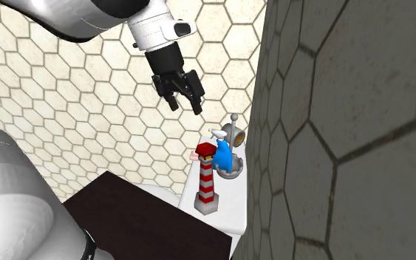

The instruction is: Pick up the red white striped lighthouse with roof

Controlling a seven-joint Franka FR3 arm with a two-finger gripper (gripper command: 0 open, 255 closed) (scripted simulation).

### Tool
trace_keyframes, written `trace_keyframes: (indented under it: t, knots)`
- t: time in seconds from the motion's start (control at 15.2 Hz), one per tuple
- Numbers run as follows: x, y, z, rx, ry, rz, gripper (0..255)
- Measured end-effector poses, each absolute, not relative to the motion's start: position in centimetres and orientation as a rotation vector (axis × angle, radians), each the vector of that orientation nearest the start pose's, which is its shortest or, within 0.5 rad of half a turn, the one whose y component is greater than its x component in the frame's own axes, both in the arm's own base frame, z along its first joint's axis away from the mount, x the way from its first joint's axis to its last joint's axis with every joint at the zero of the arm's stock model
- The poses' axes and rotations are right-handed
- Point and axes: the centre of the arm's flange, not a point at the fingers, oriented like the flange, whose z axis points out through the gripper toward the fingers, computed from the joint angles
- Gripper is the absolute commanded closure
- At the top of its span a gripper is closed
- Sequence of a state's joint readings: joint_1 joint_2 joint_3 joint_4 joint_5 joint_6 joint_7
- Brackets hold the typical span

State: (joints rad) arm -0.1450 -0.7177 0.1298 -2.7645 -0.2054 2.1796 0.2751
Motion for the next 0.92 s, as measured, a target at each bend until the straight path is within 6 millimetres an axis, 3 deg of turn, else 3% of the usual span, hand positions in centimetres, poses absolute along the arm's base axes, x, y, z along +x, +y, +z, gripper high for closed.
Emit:
trace_keyframes:
  t: [0.53, 0.92]
  knots:
    - [35.2, -4.1, 33.0, -3.430, 0.548, -0.353, 0]
    - [35.6, -4.3, 29.2, -3.433, 0.568, -0.367, 0]
